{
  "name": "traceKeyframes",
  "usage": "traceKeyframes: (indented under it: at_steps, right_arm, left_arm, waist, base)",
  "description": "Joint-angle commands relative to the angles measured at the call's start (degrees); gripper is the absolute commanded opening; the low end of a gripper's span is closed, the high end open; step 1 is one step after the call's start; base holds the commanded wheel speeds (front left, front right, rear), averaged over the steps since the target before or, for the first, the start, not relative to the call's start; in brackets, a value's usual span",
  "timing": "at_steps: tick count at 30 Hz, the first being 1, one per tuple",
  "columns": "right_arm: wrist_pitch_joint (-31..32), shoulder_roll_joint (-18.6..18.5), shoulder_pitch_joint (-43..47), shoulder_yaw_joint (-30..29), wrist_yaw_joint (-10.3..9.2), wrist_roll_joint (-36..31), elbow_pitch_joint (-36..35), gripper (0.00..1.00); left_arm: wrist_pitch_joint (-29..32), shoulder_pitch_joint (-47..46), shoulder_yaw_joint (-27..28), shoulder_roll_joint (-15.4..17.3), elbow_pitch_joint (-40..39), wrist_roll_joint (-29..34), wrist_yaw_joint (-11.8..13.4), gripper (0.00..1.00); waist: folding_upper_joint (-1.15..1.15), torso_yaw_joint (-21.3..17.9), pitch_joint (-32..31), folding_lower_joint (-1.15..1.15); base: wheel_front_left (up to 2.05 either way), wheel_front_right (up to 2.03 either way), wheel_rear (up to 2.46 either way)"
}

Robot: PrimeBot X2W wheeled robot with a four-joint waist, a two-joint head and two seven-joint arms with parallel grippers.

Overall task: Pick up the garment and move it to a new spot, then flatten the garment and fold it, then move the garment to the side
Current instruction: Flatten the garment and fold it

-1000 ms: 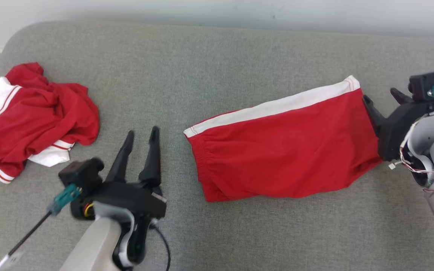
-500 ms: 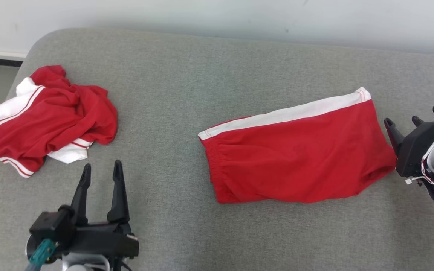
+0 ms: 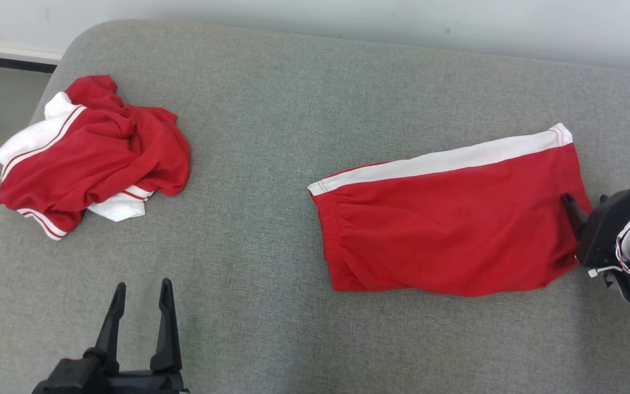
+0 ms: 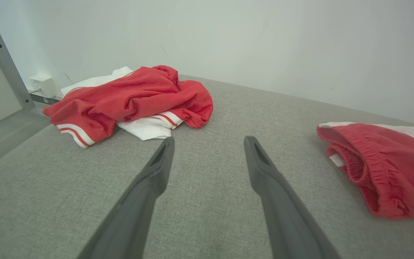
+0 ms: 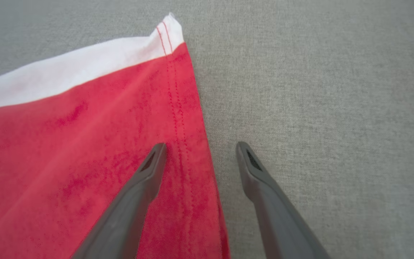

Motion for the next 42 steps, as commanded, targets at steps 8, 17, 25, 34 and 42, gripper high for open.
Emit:
traceKeyframes:
  at_steps: [8, 17, 25, 34, 42]
  right_arm:
    - [5.1, 2.9, 2.4, -2.7, -0.15, -1.0, 3.7, 1.0]
    - [9.8, 5.6, 4.6, -2.1, 0.14, -0.4, 3.2, 0.04]
    - [5.3, 3.8, 5.0, -5.4, -0.2, -2.7, 2.0, 0.0]
    - [0.3, 2.0, 5.9, -11.4, -0.21, -5.9, -0.4, 0.0]
    - [-0.2, 0.8, 9.3, -15.9, -0.16, -8.5, -5.4, 0.0]
  left_arm:
    - [-0.2, 2.6, 1.0, -1.2, -0.1, 2.1, -1.6, 1.0]
    - [-0.2, 2.8, 1.3, -1.5, 0.5, 2.4, -2.4, 1.0]
    - [-0.2, 2.4, 1.0, -1.6, 1.4, 2.3, -2.8, 1.0]
    - [-0.2, 2.8, 0.6, -1.6, 1.3, 1.3, -2.3, 1.0]
    - [-0.2, 3.7, 0.1, -1.6, 1.4, 0.9, -2.1, 1.0]
  waist:
    - [0.0, 1.2, 0.7, 0.0]
    - [0.0, 1.3, 0.9, 0.0]
    - [0.0, 1.3, 0.7, 0.0]
    - [0.0, -0.4, -0.7, 0.0]
    - [0.0, -3.2, -3.0, 0.0]
  base:
    - [0.0, 0.0, 0.0]
    - [0.0, 0.0, 0.0]
    - [0.0, 0.0, 0.0]
    - [0.0, 0.0, 0.0]
    - [0.0, 0.0, 0.0]
